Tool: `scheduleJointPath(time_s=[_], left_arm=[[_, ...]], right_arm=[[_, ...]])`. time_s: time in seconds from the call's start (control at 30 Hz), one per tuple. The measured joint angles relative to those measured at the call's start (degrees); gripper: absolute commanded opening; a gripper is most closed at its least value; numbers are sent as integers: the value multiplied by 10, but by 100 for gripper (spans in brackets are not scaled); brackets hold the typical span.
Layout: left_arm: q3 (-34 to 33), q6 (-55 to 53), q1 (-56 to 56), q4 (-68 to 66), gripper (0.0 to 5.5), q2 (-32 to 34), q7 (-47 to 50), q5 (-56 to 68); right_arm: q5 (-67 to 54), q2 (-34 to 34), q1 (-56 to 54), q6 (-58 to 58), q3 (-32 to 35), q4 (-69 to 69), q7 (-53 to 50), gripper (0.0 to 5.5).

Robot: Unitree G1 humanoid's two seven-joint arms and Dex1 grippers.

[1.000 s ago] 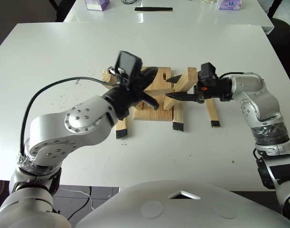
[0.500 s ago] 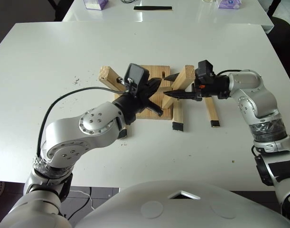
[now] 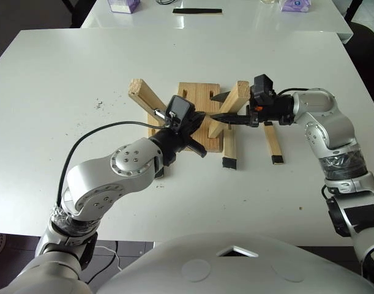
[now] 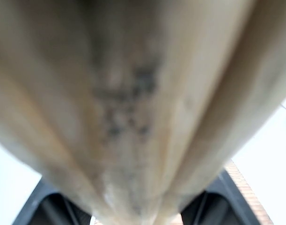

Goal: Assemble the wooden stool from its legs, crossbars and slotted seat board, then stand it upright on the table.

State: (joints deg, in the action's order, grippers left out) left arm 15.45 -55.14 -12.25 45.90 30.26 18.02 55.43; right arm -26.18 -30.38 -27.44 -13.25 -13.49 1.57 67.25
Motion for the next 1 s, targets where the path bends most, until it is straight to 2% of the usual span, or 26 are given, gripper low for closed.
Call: scheduleJointPath(time_s=[0.17,0.3,0.43,0.53,0.6,0.7,0.77,0.83,1.0], left_arm=[[-79,32,-48,11,0,-34,-30,41],[-208,92,-199,-26,0,-30,-52,146],[-331,128,-278,-122,0,27,-58,195],[-398,131,-254,-210,0,105,-96,145],[-409,120,-195,-251,0,154,-144,93],[-398,98,-80,-259,0,169,-208,57],[-367,83,-2,-209,0,149,-247,70],[-306,83,41,-121,0,96,-256,118],[-275,114,71,-64,0,41,-190,117]], right_arm=[[0,-5,2,-3,1,-7,1,200],[-1,-10,8,-3,4,-16,3,200],[-3,-11,10,-3,6,-16,5,200],[-4,-12,16,-2,9,-17,5,200],[-6,-12,20,-2,14,-17,5,200],[-7,-12,20,-2,15,-15,7,200],[-6,-11,17,-2,14,-12,9,200],[-5,-8,10,-2,11,-6,13,200],[-15,-16,9,13,23,20,54,200]])
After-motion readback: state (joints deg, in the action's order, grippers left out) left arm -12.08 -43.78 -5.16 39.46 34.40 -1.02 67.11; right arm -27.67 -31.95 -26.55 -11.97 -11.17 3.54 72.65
